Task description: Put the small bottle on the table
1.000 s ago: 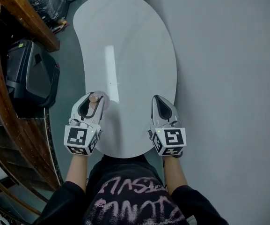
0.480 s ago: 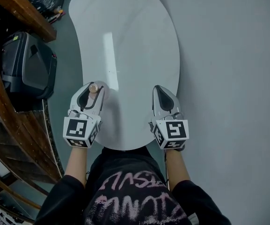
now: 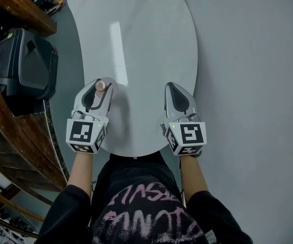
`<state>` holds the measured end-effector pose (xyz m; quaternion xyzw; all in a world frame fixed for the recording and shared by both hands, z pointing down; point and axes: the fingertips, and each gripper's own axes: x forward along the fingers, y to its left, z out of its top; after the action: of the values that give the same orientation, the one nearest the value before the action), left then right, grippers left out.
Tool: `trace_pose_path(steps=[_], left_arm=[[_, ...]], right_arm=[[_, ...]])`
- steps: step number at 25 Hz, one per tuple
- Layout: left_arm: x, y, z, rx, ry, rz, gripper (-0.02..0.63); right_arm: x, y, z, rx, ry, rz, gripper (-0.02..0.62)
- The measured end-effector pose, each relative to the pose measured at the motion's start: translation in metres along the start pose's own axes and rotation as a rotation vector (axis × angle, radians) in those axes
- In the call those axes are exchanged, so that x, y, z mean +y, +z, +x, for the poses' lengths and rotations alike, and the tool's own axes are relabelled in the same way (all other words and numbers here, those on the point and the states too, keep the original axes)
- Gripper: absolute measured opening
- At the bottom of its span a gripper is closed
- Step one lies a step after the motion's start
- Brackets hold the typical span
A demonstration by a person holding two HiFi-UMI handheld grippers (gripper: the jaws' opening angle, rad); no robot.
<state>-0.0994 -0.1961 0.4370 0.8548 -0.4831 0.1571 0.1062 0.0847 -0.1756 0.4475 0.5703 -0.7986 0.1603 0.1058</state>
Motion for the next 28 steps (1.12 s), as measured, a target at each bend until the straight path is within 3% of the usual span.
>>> trace_pose_path(steps=[16, 28], left_arm=[[-0.004, -0.011, 0.018, 0.015, 0.002, 0.009, 0.152], [-0.017, -0.032, 0.038, 0.028, 0.004, 0.014, 0.152]], right_arm=[[0.000, -0.010, 0.017, 0.006, 0.036, 0.005, 0.014], [-0.017, -0.040, 0.021, 0.022, 0.050, 0.025, 0.014]])
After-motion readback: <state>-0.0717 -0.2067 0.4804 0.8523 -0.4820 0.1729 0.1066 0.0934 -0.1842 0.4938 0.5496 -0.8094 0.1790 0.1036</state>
